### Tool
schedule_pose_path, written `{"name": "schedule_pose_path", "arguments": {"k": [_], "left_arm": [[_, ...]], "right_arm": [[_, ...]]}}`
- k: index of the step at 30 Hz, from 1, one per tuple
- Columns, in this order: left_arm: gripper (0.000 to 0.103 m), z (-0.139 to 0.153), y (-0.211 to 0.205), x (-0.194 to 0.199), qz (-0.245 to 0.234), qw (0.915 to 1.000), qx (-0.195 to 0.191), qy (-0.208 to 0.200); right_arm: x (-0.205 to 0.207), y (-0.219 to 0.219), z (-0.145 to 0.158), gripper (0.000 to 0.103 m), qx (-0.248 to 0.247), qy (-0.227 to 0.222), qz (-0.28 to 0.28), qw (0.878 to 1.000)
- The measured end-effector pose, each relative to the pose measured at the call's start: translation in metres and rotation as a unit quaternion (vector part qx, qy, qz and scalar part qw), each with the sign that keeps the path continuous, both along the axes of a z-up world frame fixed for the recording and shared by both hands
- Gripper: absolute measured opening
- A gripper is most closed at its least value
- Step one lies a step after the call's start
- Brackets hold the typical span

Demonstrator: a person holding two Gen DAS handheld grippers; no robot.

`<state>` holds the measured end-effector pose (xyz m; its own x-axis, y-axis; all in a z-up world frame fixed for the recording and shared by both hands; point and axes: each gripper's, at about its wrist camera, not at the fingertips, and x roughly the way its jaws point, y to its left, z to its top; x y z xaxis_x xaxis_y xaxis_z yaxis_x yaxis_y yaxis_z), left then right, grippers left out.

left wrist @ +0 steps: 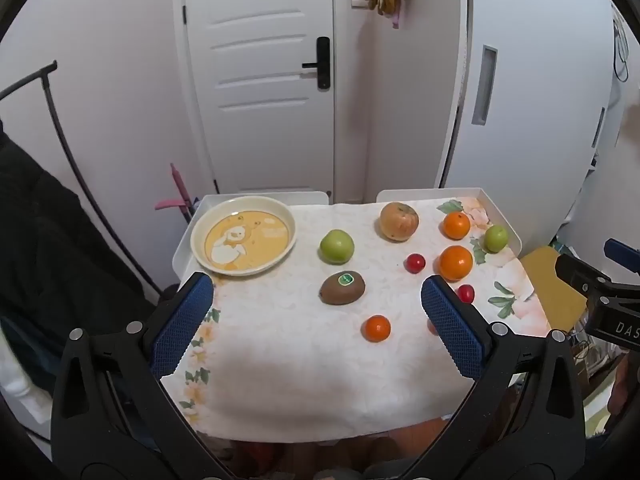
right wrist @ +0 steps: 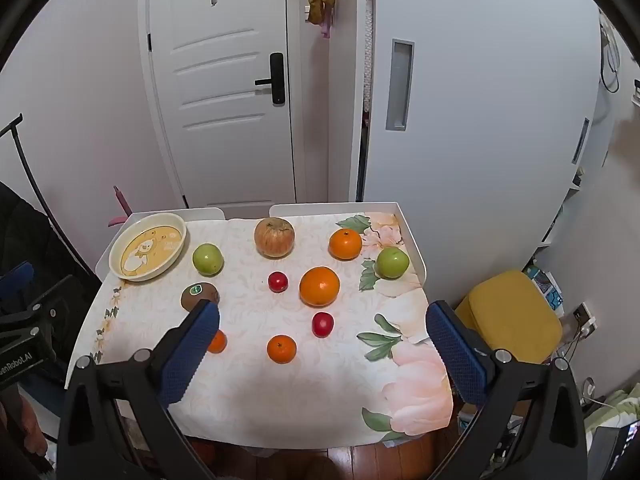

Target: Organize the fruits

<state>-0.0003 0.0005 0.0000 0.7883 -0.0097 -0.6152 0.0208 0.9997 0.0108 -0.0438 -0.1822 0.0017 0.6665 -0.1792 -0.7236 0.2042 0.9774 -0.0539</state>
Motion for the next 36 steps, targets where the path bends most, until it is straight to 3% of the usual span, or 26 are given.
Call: {"name": "schedule_pose_path", "arguments": {"k": [36], "left_arm": [[0.103, 0.0045, -0.0004, -0.0012, 0.003, 0.9999, 0.01, -0.005]], "right_arm": [[0.0006, 0.0, -0.0009, 0.103, -0.004, -0.003, -0.003, 1.0]]}}
